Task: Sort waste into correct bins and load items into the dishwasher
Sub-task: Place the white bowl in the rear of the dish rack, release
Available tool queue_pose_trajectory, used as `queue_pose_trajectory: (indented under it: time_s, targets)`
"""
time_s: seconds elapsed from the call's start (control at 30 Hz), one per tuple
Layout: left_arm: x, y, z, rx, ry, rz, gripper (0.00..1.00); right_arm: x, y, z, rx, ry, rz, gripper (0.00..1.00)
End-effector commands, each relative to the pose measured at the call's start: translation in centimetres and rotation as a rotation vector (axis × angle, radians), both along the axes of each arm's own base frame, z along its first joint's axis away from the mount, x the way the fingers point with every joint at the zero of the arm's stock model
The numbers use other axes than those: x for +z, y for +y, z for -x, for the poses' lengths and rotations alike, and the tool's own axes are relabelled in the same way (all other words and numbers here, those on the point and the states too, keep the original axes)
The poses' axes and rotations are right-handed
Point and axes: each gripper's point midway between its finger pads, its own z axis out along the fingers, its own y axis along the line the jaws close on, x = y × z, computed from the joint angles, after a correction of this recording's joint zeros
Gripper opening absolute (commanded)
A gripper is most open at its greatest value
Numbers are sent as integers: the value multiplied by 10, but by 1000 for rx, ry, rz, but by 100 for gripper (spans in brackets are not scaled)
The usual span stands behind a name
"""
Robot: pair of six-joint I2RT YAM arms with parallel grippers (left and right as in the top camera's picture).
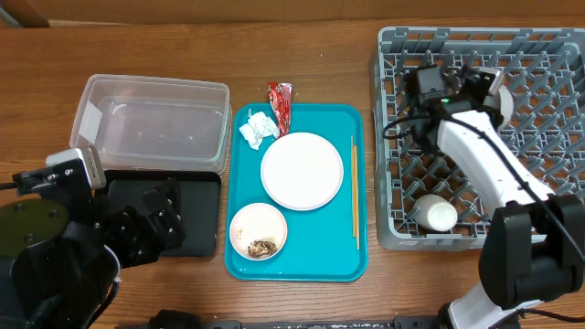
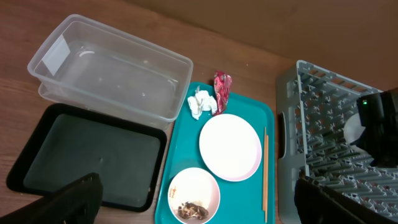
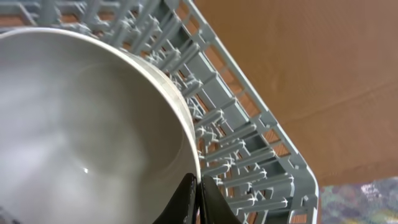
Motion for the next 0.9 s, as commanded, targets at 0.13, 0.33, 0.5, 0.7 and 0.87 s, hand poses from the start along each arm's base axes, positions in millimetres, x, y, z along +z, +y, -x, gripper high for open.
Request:
queue_pose_trajectory:
  time_s: [0.13,0.33,0.5,0.7,0.87]
  targets:
    - [1,4,0,12,-8,-19,100,27,5,-6,2,-69,123,4]
    - [1,4,0,12,-8,-19,100,36,-5,-3,-33,-84,176,4]
    - [1,4,0,12,-8,-19,100,32,-6,-5,-30,-84,147,4]
    - [1,4,0,12,-8,-19,100,27,-5,-7,-25,-72,143,4]
    - [1,4,0,12,-8,-19,100,22,-12,-9,-28,-22,161,4]
